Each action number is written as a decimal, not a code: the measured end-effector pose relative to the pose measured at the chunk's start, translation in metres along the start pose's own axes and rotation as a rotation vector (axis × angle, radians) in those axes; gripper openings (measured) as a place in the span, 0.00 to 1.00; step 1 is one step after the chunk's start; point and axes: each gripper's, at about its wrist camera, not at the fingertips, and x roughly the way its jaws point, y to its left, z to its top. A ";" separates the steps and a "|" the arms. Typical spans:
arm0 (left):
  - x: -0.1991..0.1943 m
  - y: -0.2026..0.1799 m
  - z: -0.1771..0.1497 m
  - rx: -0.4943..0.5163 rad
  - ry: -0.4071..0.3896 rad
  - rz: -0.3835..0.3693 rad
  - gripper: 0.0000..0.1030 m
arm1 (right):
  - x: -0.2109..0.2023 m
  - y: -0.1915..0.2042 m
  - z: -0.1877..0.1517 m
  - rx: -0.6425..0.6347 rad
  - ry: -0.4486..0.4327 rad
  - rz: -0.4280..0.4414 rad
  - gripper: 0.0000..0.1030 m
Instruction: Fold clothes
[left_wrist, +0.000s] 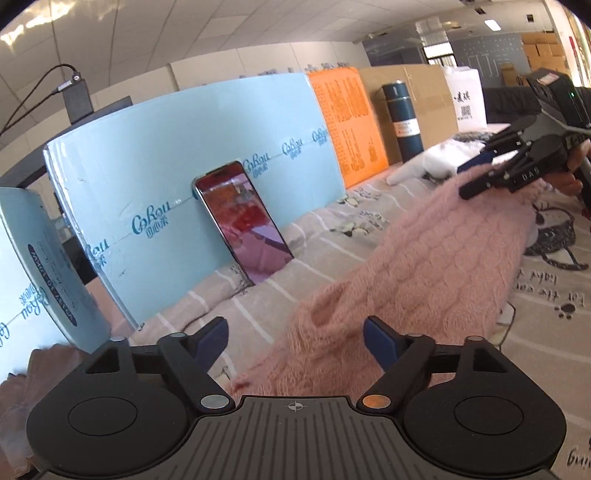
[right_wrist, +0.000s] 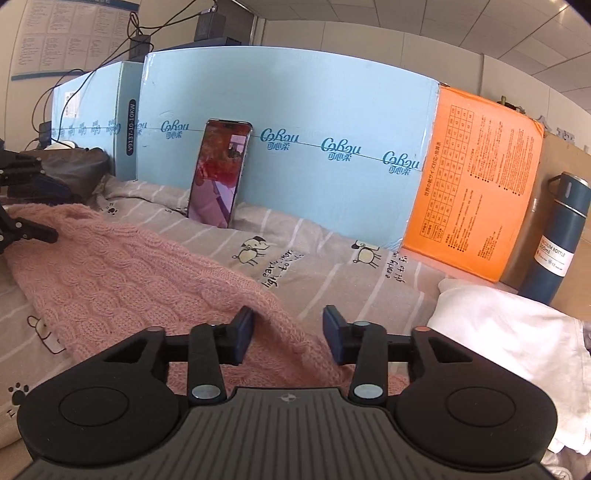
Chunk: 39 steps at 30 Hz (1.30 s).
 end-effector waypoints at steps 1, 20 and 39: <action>0.002 -0.002 0.004 -0.027 -0.015 0.012 0.96 | 0.000 -0.003 -0.001 0.015 -0.011 -0.007 0.49; 0.046 -0.009 0.002 -0.125 0.045 0.008 0.96 | -0.125 -0.031 -0.060 0.218 -0.070 -0.316 0.66; 0.045 -0.013 0.011 -0.209 0.073 -0.166 0.19 | -0.083 -0.080 -0.075 0.826 0.003 -0.634 0.83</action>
